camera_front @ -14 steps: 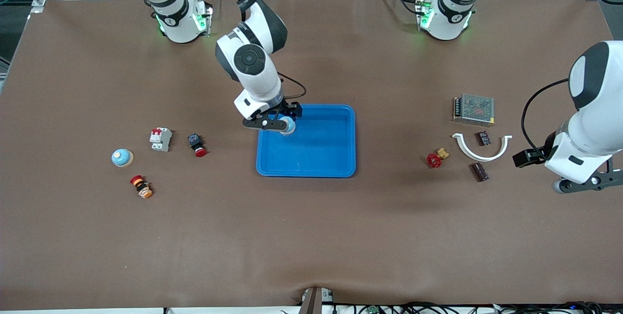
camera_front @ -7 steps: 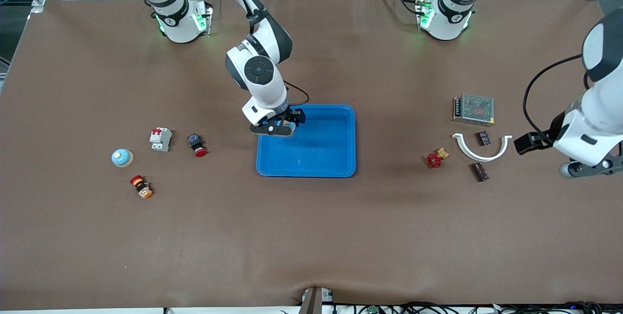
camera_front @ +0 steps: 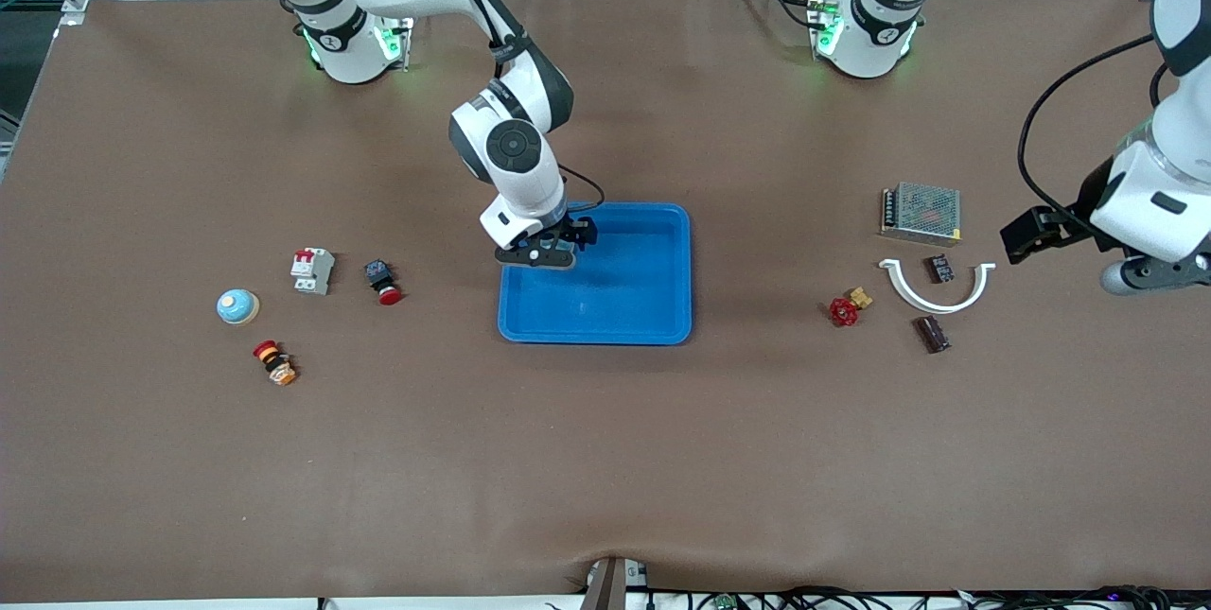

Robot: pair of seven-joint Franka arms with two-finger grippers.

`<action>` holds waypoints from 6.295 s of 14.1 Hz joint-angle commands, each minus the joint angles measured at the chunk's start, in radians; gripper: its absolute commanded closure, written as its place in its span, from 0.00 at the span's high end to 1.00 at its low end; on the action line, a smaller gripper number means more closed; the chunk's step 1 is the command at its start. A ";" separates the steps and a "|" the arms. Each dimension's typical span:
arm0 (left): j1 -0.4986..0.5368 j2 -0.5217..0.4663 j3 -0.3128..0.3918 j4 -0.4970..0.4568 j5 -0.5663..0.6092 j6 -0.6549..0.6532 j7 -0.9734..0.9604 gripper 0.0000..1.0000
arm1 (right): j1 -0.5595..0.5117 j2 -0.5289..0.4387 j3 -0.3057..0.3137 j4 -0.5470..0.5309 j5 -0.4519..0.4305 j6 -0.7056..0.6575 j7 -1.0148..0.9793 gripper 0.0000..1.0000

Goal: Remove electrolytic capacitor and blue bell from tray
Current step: 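Grasp the second bell with the right gripper while the left gripper withdraws, then carry the bell with the right gripper toward the red buttons, then lower the bell beside the first bell, open the right gripper, withdraw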

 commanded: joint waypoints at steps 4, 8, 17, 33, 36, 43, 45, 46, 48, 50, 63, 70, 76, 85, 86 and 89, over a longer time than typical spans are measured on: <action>-0.204 -0.088 0.216 -0.018 -0.095 -0.043 0.019 1.00 | 0.021 0.027 -0.015 -0.003 -0.017 0.029 0.014 1.00; -0.289 -0.138 0.330 -0.062 -0.155 -0.044 0.039 1.00 | 0.019 0.027 -0.015 -0.014 -0.057 0.033 0.014 1.00; -0.375 -0.201 0.453 -0.131 -0.198 -0.050 0.082 1.00 | 0.016 0.027 -0.014 -0.012 -0.068 0.033 0.014 0.51; -0.366 -0.246 0.447 -0.176 -0.198 -0.047 0.123 1.00 | -0.143 -0.128 -0.017 0.189 -0.068 -0.460 -0.272 0.47; -0.366 -0.244 0.448 -0.176 -0.196 -0.050 0.123 1.00 | -0.235 -0.149 -0.017 0.226 -0.068 -0.530 -0.465 0.47; -0.366 -0.234 0.450 -0.168 -0.193 -0.050 0.122 1.00 | -0.459 -0.145 -0.020 0.247 -0.098 -0.515 -0.939 0.47; -0.367 -0.232 0.450 -0.170 -0.185 -0.050 0.122 1.00 | -0.506 -0.137 -0.022 0.243 -0.100 -0.475 -1.051 0.47; -0.367 -0.229 0.450 -0.168 -0.184 -0.050 0.122 1.00 | -0.534 -0.124 -0.020 0.243 -0.101 -0.457 -1.106 0.47; -0.369 -0.229 0.445 -0.168 -0.182 -0.050 0.122 1.00 | -0.569 -0.099 -0.020 0.236 -0.101 -0.416 -1.223 0.47; -0.369 -0.229 0.445 -0.168 -0.184 -0.050 0.122 1.00 | -0.599 -0.074 -0.020 0.233 -0.101 -0.380 -1.311 0.47; -0.369 -0.226 0.444 -0.176 -0.195 -0.052 0.123 1.00 | -0.669 0.012 -0.019 0.117 -0.097 -0.139 -1.592 0.47; -0.373 -0.237 0.428 -0.177 -0.195 -0.053 0.125 1.00 | -0.668 0.024 -0.014 0.046 -0.086 -0.044 -1.592 0.47; -0.369 -0.235 0.425 -0.176 -0.181 -0.055 0.123 1.00 | -0.668 0.044 -0.012 0.046 -0.085 -0.030 -1.592 0.48; -0.367 -0.237 0.425 -0.168 -0.182 -0.055 0.123 1.00 | -0.660 0.045 -0.012 0.051 -0.039 -0.044 -1.573 1.00; -0.367 -0.237 0.425 -0.167 -0.182 -0.055 0.123 1.00 | -0.657 0.044 -0.014 0.051 -0.031 -0.044 -1.572 1.00; -0.367 -0.238 0.425 -0.163 -0.184 -0.056 0.125 1.00 | -0.645 0.033 -0.012 0.075 -0.028 -0.096 -1.506 1.00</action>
